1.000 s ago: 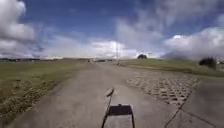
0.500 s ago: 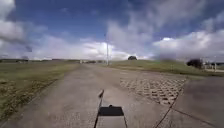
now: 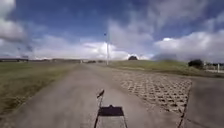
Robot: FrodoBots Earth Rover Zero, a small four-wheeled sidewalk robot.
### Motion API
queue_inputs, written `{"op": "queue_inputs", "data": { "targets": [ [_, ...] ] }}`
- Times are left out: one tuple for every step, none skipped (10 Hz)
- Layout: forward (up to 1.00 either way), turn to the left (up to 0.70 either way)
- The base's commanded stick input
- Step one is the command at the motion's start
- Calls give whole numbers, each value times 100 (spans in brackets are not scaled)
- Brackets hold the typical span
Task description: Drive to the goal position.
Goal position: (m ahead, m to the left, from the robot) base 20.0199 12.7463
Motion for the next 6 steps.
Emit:
{"op": "queue_inputs", "data": {
  "targets": [
    [85, 0],
    [85, 0],
    [0, 0],
    [0, 0],
    [0, 0],
    [0, 0]
  ]
}}
